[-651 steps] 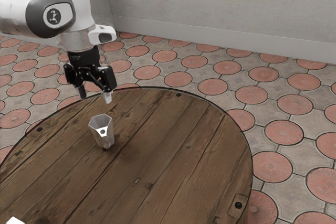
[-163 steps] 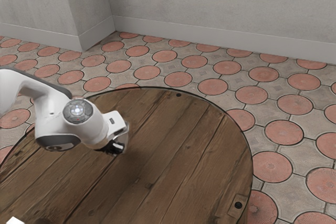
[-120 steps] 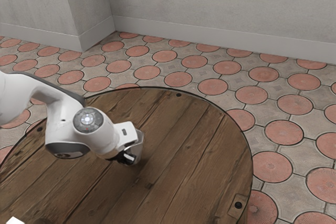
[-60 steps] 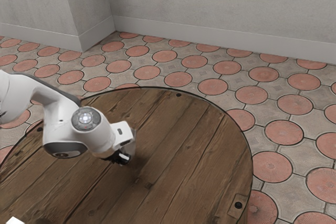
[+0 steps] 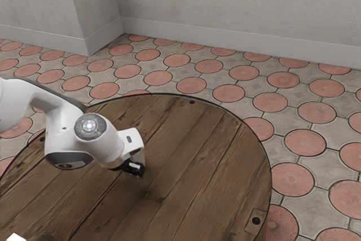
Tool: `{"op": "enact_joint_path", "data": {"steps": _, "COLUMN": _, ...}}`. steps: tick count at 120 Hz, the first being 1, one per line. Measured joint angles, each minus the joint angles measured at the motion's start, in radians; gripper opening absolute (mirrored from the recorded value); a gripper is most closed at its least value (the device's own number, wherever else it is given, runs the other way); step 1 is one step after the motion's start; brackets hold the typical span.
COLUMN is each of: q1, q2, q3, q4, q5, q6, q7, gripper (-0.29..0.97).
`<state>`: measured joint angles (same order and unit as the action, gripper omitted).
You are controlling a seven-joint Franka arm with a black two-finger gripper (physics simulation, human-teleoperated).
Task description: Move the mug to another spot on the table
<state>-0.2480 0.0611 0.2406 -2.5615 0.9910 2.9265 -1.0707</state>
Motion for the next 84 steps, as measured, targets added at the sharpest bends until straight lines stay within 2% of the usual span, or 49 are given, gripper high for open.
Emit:
{"op": "enact_joint_path", "data": {"steps": 16, "q1": -0.009, "q2": -0.089, "q3": -0.002, "q4": -0.037, "q5": 0.000, "q6": -0.018, "q7": 0.000, "gripper": 0.54}}
{"op": "enact_joint_path", "data": {"steps": 40, "q1": -0.048, "q2": -0.330, "q3": -0.068, "q4": -0.077, "q5": 0.001, "q6": -0.058, "q7": 0.002, "gripper": 0.58}}
{"op": "enact_joint_path", "data": {"steps": 52, "q1": -0.035, "q2": -0.405, "q3": -0.079, "q4": 0.034, "q5": 0.005, "q6": -0.074, "q7": 0.011, "gripper": 0.60}}
{"op": "enact_joint_path", "data": {"steps": 60, "q1": -0.046, "q2": -0.318, "q3": -0.083, "q4": 0.285, "q5": -0.019, "q6": -0.159, "q7": 0.017, "gripper": 0.61}}
{"op": "enact_joint_path", "data": {"steps": 64, "q1": -0.054, "q2": -0.259, "q3": -0.083, "q4": 0.429, "q5": -0.087, "q6": -0.240, "q7": 0.026, "gripper": 0.62}}
{"op": "enact_joint_path", "data": {"steps": 68, "q1": -0.052, "q2": -0.219, "q3": -0.078, "q4": 0.536, "q5": -0.188, "q6": -0.321, "q7": 0.046, "gripper": 0.62}}
{"op": "enact_joint_path", "data": {"steps": 77, "q1": 0.014, "q2": -0.182, "q3": -0.085, "q4": 0.666, "q5": -0.471, "q6": -0.507, "q7": 0.121, "gripper": 0.63}}
{"op": "enact_joint_path", "data": {"steps": 84, "q1": 0.035, "q2": -0.154, "q3": -0.085, "q4": 0.774, "q5": -0.647, "q6": -0.667, "q7": 0.198, "gripper": 0.63}}
